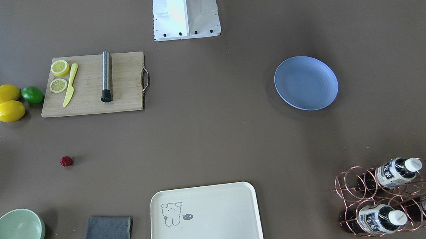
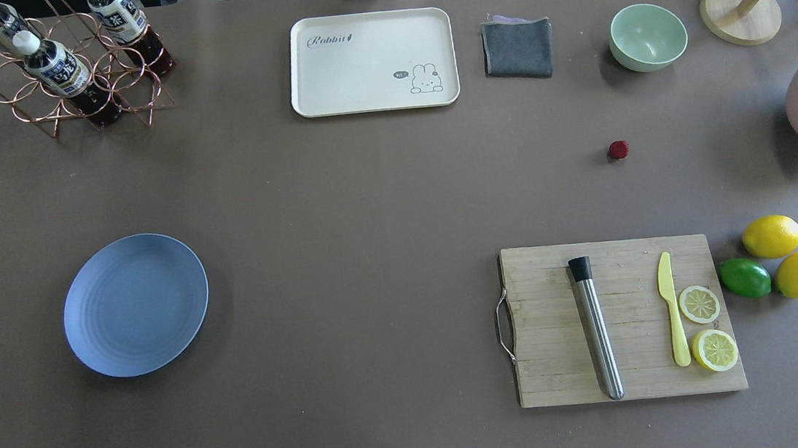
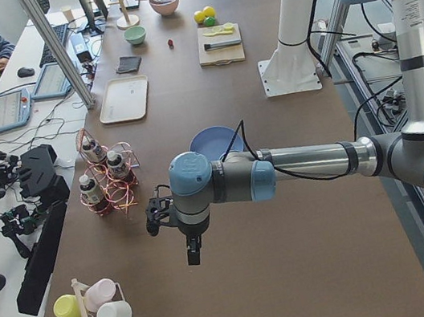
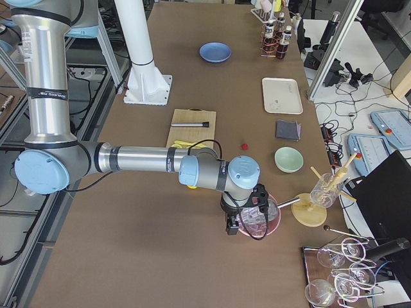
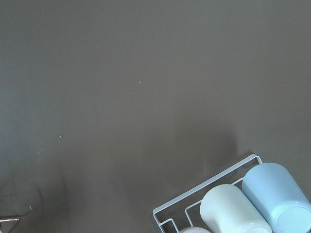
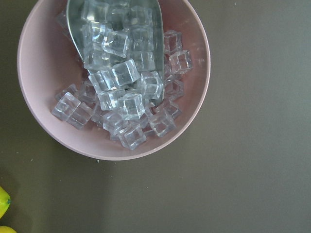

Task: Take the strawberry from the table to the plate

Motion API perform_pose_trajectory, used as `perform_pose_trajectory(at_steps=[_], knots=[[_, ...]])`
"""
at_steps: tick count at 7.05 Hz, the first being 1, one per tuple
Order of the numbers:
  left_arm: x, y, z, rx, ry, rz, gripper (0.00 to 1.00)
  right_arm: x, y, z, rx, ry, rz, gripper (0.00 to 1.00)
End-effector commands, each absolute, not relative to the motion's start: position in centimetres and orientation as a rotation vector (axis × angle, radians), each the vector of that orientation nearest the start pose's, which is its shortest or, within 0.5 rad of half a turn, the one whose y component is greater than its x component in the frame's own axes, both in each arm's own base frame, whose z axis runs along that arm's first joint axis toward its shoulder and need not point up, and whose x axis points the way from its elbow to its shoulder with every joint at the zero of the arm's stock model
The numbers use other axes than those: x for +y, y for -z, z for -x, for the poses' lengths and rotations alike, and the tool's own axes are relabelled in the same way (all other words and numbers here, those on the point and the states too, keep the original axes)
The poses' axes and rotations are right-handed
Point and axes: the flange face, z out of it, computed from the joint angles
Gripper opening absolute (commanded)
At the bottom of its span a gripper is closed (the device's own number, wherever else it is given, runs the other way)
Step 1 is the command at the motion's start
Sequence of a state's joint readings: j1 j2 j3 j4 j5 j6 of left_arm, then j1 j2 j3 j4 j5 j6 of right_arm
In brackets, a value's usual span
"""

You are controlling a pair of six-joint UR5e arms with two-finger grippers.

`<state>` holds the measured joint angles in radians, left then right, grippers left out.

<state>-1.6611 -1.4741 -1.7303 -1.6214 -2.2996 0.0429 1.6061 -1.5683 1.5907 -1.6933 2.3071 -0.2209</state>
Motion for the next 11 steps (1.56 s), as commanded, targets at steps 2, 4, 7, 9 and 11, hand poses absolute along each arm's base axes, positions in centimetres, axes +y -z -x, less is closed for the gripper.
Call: perform_pose_trajectory(at_steps=[2,4,7,9,11], knots=[[-44.9,-61.9,10.7,0.718,-0.005,-0.165,0.98,-48.3,-66.2,-8.3,-0.742,0.14,0.0,1.0],[-45.1,-61.8,10.6,0.716,-0.008,-0.169,0.98,-48.3,-66.2,-8.3,-0.742,0.141,-0.001,1.0],[-45.3,-59.7,10.6,0.715,-0.02,-0.208,0.98,-49.1,-65.3,-8.4,-0.74,0.146,-0.018,1.0],[-45.6,-58.7,10.7,0.715,-0.024,-0.227,0.98,-49.1,-65.2,-8.4,-0.74,0.147,-0.019,1.0],[-45.9,-57.8,10.7,0.713,-0.033,-0.248,0.98,-49.2,-64.9,-8.4,-0.739,0.149,-0.025,1.0]])
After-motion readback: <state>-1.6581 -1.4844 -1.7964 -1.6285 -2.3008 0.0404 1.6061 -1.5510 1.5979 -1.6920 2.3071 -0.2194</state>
